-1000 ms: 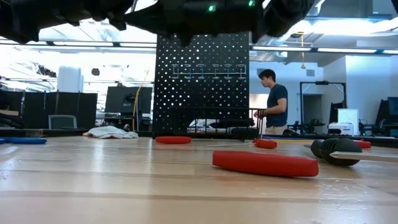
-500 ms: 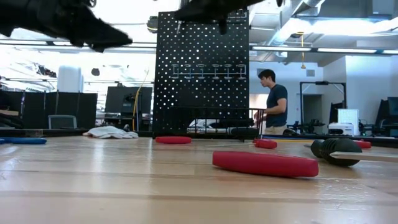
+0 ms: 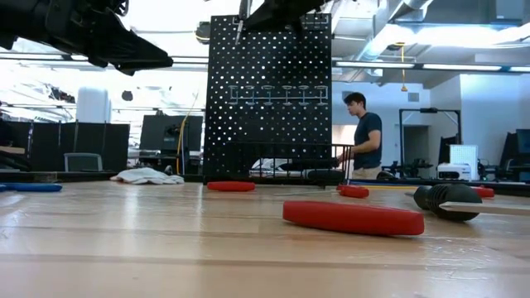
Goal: Hang tools onto peg board
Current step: Hang the gray screwdriver on the pegboard
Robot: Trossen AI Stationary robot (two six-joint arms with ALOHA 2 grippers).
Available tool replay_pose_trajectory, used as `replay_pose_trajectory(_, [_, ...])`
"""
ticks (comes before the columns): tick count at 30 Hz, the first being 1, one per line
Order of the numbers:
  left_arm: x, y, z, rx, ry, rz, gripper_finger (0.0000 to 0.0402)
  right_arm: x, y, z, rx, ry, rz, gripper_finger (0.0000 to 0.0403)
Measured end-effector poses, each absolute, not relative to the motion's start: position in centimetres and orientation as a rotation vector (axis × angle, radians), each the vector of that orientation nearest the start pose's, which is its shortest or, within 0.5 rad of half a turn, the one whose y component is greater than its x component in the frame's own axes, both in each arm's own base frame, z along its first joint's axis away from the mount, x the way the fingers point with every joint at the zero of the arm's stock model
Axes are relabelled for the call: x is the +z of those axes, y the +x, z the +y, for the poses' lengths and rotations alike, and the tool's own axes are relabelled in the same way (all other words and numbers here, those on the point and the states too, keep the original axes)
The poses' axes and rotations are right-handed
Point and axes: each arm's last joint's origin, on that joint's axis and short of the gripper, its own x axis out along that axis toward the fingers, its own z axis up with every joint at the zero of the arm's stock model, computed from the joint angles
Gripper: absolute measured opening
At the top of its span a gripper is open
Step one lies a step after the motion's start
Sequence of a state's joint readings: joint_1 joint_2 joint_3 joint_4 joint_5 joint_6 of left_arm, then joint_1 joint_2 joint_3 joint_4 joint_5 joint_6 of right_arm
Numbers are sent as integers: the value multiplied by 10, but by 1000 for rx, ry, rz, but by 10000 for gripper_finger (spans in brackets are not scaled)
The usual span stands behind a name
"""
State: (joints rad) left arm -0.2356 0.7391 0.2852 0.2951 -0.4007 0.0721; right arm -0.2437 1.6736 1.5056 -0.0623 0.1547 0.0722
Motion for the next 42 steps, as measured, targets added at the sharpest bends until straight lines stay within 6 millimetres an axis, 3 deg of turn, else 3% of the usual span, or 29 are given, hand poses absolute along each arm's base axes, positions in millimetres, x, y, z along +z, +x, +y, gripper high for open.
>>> replay_pose_trajectory(7, [212,163,-27,159,119,167,127,372,373,-120,-467,144,202,0])
replay_pose_trajectory(21, [212,163,-27,160,114,163,127,354,376,-151,-539,180,226,0])
replay_pose_trajectory(42, [212,163,-27,161,97,166,127,345,378,-168,-583,245,207,1])
